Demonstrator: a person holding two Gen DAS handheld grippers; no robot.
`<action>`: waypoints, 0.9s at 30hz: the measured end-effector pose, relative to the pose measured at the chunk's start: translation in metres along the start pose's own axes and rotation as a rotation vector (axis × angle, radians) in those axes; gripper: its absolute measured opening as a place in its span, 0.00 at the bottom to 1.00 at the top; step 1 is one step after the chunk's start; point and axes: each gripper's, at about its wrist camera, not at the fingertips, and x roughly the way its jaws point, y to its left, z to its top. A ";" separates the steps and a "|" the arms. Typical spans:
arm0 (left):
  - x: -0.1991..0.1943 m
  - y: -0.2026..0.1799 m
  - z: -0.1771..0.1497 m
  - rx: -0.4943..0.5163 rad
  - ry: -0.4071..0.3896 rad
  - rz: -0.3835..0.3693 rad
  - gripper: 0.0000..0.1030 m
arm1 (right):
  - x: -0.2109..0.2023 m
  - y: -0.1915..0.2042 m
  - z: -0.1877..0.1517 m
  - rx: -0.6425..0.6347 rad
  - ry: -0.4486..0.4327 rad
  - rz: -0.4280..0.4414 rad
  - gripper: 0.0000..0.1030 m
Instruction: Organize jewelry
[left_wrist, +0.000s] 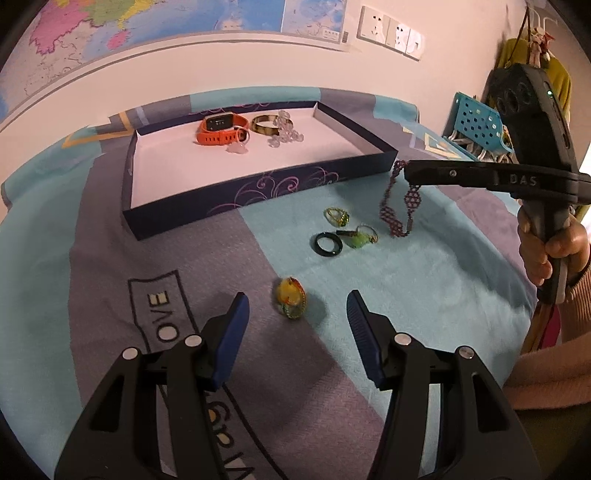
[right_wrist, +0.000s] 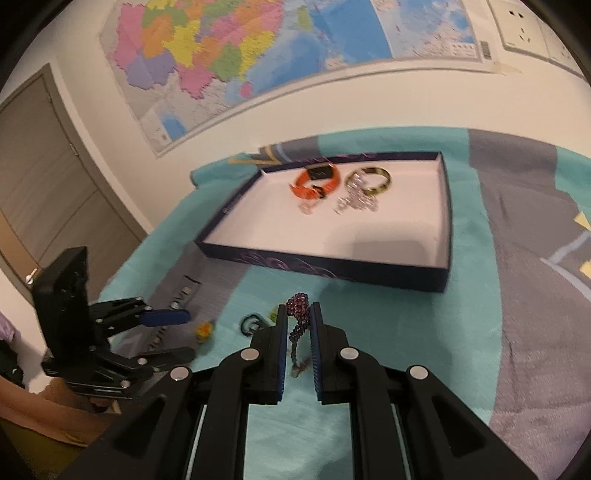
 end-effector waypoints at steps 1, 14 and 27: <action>0.002 0.000 0.000 -0.003 0.006 -0.002 0.50 | 0.001 -0.002 -0.001 0.007 0.004 0.000 0.10; 0.015 0.003 0.006 -0.033 0.036 -0.014 0.25 | 0.009 -0.021 -0.015 0.039 0.040 -0.046 0.16; 0.016 0.005 0.007 -0.043 0.036 -0.003 0.19 | 0.008 -0.014 -0.018 0.017 0.038 -0.055 0.35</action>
